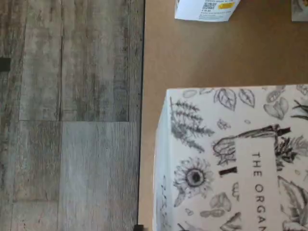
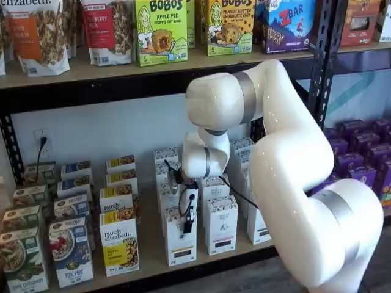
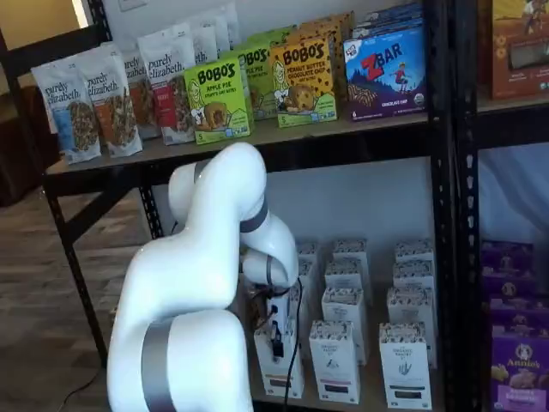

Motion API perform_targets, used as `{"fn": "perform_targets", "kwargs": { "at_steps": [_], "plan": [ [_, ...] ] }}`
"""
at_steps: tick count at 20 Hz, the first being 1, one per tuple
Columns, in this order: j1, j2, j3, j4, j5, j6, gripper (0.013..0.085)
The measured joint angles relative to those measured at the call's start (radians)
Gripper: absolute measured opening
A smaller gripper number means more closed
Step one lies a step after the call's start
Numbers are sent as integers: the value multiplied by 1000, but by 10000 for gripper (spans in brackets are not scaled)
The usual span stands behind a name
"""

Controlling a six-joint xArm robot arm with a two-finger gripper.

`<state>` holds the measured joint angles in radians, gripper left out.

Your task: Pick up the white box with a yellow strip in the middle, on the bottom shelf, the fourth box from the left

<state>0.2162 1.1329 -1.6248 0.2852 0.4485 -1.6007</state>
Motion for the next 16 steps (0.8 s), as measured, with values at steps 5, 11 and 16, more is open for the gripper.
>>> {"fn": "perform_targets", "kwargs": {
  "at_steps": [5, 11, 16],
  "plan": [
    [2, 3, -8, -4, 13, 6, 650],
    [4, 4, -10, -9, 13, 13, 650],
    [5, 3, -10, -2, 11, 8, 650]
  ]
}}
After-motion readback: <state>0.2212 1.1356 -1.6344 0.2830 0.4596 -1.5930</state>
